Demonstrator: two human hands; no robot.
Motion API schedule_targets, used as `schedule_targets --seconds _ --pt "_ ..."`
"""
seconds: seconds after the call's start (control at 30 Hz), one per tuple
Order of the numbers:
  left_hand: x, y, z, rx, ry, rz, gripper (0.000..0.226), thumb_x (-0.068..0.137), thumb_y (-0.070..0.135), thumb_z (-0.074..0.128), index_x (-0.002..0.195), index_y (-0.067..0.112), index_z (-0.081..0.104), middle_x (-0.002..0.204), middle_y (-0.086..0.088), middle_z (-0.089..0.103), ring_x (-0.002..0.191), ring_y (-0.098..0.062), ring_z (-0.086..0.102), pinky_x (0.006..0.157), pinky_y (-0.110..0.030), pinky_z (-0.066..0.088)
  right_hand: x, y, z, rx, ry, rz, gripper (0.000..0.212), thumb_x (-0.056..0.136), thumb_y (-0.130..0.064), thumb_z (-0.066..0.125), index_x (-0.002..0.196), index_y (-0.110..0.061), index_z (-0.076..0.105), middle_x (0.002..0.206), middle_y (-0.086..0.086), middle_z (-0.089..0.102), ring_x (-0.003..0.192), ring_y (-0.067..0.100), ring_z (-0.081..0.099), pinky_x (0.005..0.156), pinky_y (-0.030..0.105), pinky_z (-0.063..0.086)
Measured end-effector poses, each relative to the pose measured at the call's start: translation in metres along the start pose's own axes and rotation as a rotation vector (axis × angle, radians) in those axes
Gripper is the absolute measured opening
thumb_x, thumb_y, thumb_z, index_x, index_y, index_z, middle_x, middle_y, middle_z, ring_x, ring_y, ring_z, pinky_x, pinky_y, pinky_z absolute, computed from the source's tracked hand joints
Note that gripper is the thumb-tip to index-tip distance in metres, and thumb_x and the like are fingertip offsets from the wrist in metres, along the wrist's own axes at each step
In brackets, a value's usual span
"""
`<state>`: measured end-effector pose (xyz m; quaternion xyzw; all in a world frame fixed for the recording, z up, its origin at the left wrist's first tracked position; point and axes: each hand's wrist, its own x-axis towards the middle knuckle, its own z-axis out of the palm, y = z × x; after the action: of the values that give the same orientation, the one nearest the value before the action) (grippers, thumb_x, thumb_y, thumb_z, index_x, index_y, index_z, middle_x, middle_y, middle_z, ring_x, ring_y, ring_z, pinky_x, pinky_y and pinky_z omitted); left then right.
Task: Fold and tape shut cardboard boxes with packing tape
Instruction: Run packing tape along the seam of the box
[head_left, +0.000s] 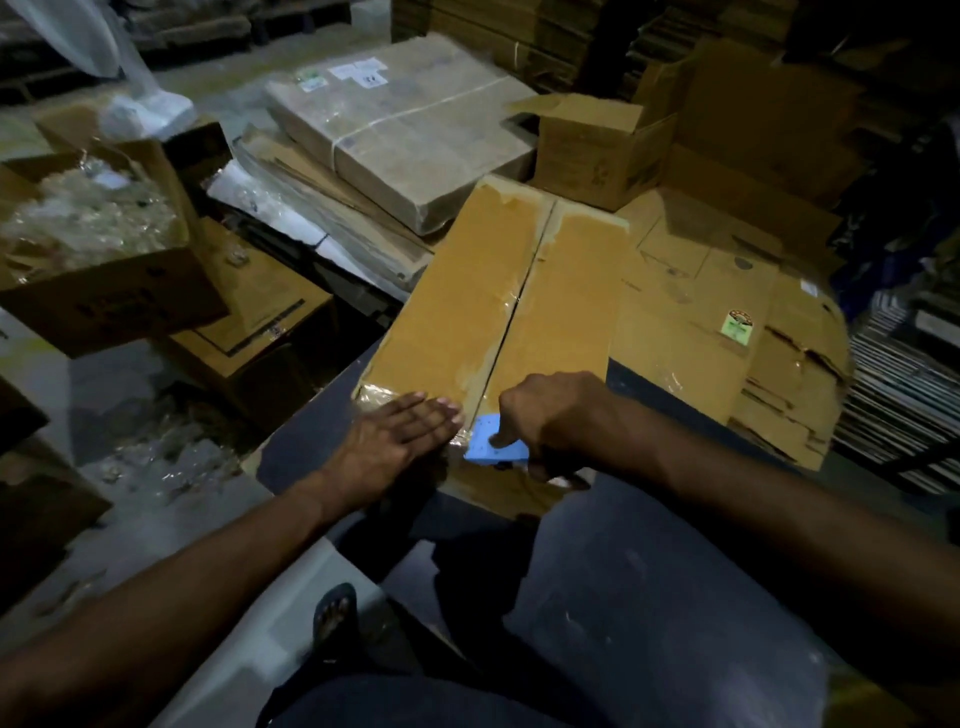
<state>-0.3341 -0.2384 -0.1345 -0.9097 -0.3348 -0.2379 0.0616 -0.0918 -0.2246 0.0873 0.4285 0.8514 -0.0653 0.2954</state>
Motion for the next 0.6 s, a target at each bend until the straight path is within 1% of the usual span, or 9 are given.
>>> schedule_targets --seconds 0.13,0.23,0.33,0.4,0.43,0.47,0.5,0.53,0.6 --pt "-0.001 0.004 0.004 0.006 0.031 0.015 0.057 0.106 0.001 0.064 0.161 0.010 0.053 0.169 -0.005 0.049 0.157 -0.020 0.046 0.126 -0.047 0.041 -0.021 0.016 0.018 -0.045 0.055 -0.060 0.040 0.095 -0.036 0.078 0.131 -0.027 0.065 0.119 0.003 0.068 0.095 0.029 0.069 0.058 0.031 0.042" --pt "-0.002 0.001 0.004 0.005 0.015 0.009 0.067 0.102 -0.002 0.072 0.163 0.011 0.050 0.171 -0.004 0.045 0.160 -0.019 0.041 0.128 -0.047 0.040 -0.030 0.027 0.019 -0.053 0.047 -0.049 0.033 0.097 -0.035 0.073 0.129 -0.027 0.069 0.113 0.003 0.070 0.087 0.029 0.070 0.053 0.028 0.040" --pt "-0.006 0.000 0.004 -0.013 0.004 -0.014 0.073 0.099 -0.005 0.073 0.165 0.013 0.047 0.174 -0.002 0.040 0.162 -0.017 0.036 0.128 -0.047 0.040 -0.035 0.031 0.018 -0.042 0.031 -0.035 0.035 0.093 -0.029 0.078 0.126 -0.026 0.071 0.110 0.001 0.070 0.084 0.026 0.070 0.050 0.028 0.041" --pt "-0.006 -0.002 0.005 -0.027 0.002 -0.006 0.071 0.100 -0.005 0.071 0.165 0.012 0.047 0.174 -0.003 0.041 0.162 -0.018 0.037 0.126 -0.049 0.042 -0.041 0.034 0.021 -0.040 0.017 -0.030 0.030 0.092 -0.028 0.079 0.121 -0.025 0.072 0.103 -0.002 0.069 0.084 0.025 0.071 0.049 0.029 0.042" --pt "-0.006 -0.004 0.005 -0.026 -0.006 0.007 0.070 0.102 -0.003 0.069 0.166 0.012 0.046 0.174 -0.004 0.040 0.162 -0.019 0.037 0.126 -0.050 0.042 -0.048 0.038 0.023 -0.032 0.010 -0.005 0.016 0.096 -0.032 0.075 0.110 -0.023 0.073 0.093 -0.004 0.067 0.082 0.024 0.071 0.051 0.029 0.043" --pt "-0.006 -0.005 0.004 -0.021 -0.021 0.016 0.068 0.103 0.001 0.067 0.166 0.012 0.045 0.175 -0.005 0.039 0.162 -0.020 0.036 0.126 -0.051 0.042 -0.055 0.044 0.026 -0.007 0.010 0.028 0.018 0.102 -0.038 0.068 0.096 -0.022 0.072 0.082 -0.005 0.063 0.078 0.022 0.069 0.054 0.030 0.045" --pt "-0.006 -0.006 0.003 -0.015 -0.037 0.018 0.066 0.104 0.006 0.064 0.167 0.012 0.043 0.175 -0.005 0.038 0.163 -0.020 0.035 0.126 -0.051 0.041 -0.062 0.051 0.029 0.001 0.014 0.070 0.035 0.106 -0.047 0.061 0.084 -0.020 0.067 0.075 -0.006 0.060 0.075 0.022 0.069 0.059 0.031 0.048" --pt "-0.006 -0.005 0.001 -0.011 -0.049 0.017 0.064 0.106 0.010 0.061 0.167 0.013 0.043 0.175 -0.005 0.038 0.163 -0.020 0.035 0.127 -0.050 0.040 -0.070 0.057 0.033 -0.001 0.008 0.107 0.045 0.107 -0.055 0.054 0.082 -0.019 0.064 0.075 -0.006 0.060 0.077 0.022 0.070 0.064 0.033 0.051" --pt "-0.006 -0.004 -0.003 -0.016 -0.061 0.001 0.060 0.109 0.017 0.059 0.167 0.014 0.044 0.175 -0.005 0.038 0.163 -0.020 0.035 0.128 -0.050 0.039 -0.079 0.062 0.042 -0.006 0.016 0.150 0.048 0.107 -0.063 0.047 0.084 -0.021 0.056 0.084 -0.004 0.060 0.084 0.024 0.069 0.069 0.034 0.051"
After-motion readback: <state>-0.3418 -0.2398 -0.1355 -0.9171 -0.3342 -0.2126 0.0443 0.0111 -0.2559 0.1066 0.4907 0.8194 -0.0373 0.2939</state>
